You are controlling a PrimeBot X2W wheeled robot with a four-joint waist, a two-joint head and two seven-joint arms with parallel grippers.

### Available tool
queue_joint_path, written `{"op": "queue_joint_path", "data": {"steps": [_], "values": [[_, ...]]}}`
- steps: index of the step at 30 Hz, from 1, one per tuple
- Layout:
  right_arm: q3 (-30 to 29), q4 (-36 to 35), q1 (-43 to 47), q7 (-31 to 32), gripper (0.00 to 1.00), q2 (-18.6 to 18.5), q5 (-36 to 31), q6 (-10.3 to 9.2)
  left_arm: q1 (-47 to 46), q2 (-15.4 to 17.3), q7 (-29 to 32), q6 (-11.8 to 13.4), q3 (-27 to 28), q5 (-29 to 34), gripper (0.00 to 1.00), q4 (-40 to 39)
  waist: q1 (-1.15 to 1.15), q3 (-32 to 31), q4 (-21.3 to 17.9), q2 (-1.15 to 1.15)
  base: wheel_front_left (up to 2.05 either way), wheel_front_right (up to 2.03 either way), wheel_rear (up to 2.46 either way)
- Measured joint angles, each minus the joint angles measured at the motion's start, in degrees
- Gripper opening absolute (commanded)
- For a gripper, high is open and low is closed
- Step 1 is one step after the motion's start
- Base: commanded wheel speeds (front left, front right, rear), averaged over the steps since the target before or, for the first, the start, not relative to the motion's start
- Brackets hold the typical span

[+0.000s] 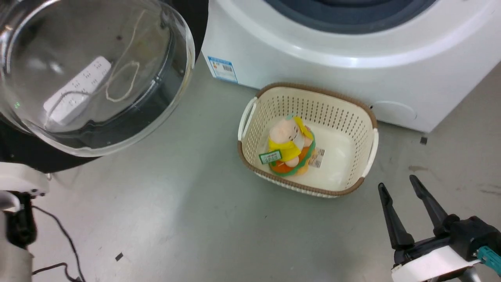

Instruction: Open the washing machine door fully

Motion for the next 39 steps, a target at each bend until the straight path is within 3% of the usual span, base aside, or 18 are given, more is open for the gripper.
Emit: {"op": "queue_joint_path", "data": {"steps": [6, 7, 16, 25, 33, 34, 35, 39], "values": [[0.22, 2.96, -0.1, -2.3, 1.0, 2.24, 0.88, 0.0, 2.12, -2.45, -0.24, -0.36, -3.3, 4.59, 0.0, -5.17, -0.01, -5.18, -0.75, 0.0, 0.0, 0.0, 0.0], [0.2, 4.09, -0.04, -3.28, 1.0, 3.18, 0.76, 0.0, 5.15, -4.89, -0.25, 0.34, -5.54, 6.05, 0.0, -9.04, -0.02, -8.25, -1.48, 0.0, 0.0, 0.0, 0.0], [-1.31, 4.22, -0.05, -4.99, 1.0, 5.12, -2.23, 0.0, 15.41, -10.43, 2.2, -0.35, -12.78, 6.45, 0.0, -20.56, -0.02, -14.49, -6.47, 0.0, 0.0, 0.0, 0.0], [-2.56, 4.36, 0.99, -5.23, 1.0, 6.5, -3.79, 0.0, 21.29, -16.58, 1.66, 1.57, -19.67, 8.88, 0.0, -21.07, 0.0, -16.37, -11.52, 0.0, 0.0, 0.0, 0.0], [-3.5, 4.41, 2.34, -5.46, 1.0, 6.95, -4.21, 0.0, 22.92, -18.56, 0.19, 2.32, -21.61, 11.72, 0.0, -20.42, 0.0, -16.64, -13.86, 0.0, 0.0, 0.0, 0.0], [-3.82, 4.37, 2.91, -5.46, 1.0, 7.03, -4.37, 0.0, 23.59, -18.68, -0.08, 2.33, -21.93, 12.66, 0.69, -20.07, -0.01, -16.8, -14.29, 0.0, 0.0, 0.0, 0.0], [-3.82, 4.37, 2.91, -5.46, 1.0, 7.03, -4.37, 0.0, 23.59, -18.68, -0.08, 2.33, -21.93, 12.66, 0.98, -20.07, -0.01, -16.8, -14.29, 0.0, 0.0, 0.0, 0.0], [-4.49, 4.36, 3.31, -5.46, 1.0, 7.12, -4.77, 0.0, 23.97, -19.35, -0.23, 2.35, -21.67, 13.88, 1.0, -20.29, -0.01, -17.08, -14.98, 0.0, 0.0, 0.0, 0.0]]}}
